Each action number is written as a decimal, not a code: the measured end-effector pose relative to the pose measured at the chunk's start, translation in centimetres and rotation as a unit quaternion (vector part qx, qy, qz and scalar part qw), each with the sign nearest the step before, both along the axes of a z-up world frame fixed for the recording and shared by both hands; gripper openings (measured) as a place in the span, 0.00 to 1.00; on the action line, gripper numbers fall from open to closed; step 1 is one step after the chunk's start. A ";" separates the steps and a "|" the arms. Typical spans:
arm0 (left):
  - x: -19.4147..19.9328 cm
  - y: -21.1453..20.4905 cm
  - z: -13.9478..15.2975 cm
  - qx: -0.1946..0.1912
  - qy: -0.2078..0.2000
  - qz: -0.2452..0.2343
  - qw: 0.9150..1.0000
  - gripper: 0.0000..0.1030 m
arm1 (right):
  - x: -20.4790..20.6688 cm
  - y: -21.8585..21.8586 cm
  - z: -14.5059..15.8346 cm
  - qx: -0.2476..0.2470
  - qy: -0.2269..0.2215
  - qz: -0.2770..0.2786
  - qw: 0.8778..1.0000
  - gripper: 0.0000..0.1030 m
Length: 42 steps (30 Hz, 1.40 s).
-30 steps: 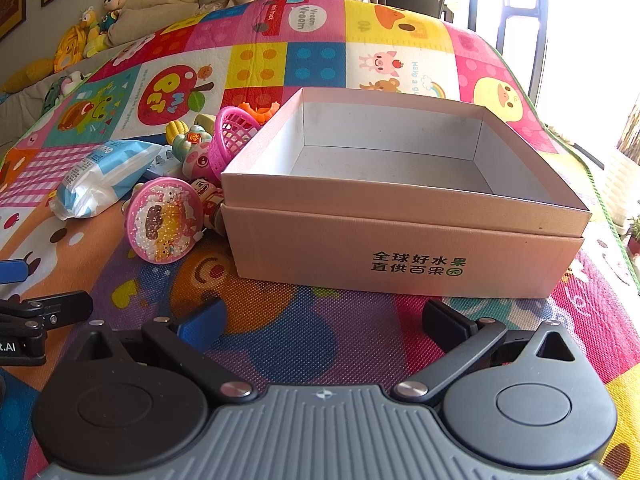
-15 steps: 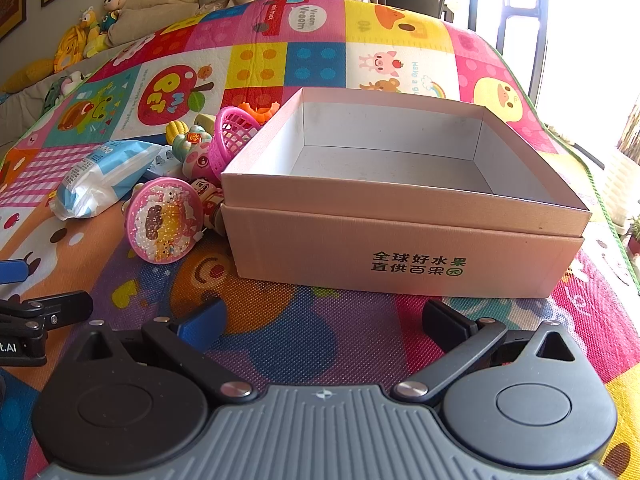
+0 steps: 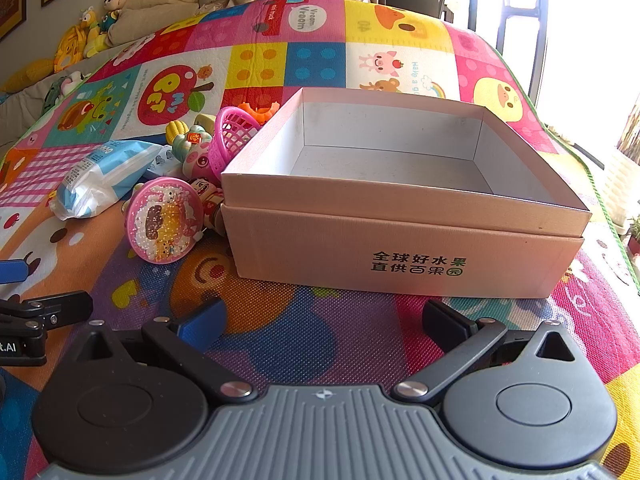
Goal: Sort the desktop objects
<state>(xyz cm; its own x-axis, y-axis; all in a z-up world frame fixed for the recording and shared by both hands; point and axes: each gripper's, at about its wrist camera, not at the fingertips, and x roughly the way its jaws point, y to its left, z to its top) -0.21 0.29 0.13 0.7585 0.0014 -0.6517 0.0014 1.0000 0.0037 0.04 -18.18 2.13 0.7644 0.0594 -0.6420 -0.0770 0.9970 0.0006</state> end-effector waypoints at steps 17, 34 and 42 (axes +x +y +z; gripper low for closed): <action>0.5 0.1 0.0 -0.002 0.015 -0.009 1.000 1.00 | 0.0 -0.1 0.5 -0.006 0.040 0.017 0.999 1.00; 1.7 5.2 4.4 -0.005 -0.105 0.043 0.994 1.00 | 1.5 2.8 10.6 0.007 -0.059 0.147 0.987 1.00; 2.0 12.1 6.2 -0.112 -0.138 0.148 0.973 1.00 | 24.3 8.6 11.6 0.045 0.088 0.088 0.991 0.84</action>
<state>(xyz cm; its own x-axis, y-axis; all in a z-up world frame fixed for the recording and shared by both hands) 1.83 12.39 6.35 0.8931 0.1276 -0.4315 -0.2561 0.9326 -0.2543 24.35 -9.56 13.77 0.6131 0.2452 -0.7509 -0.2413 0.9633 0.1176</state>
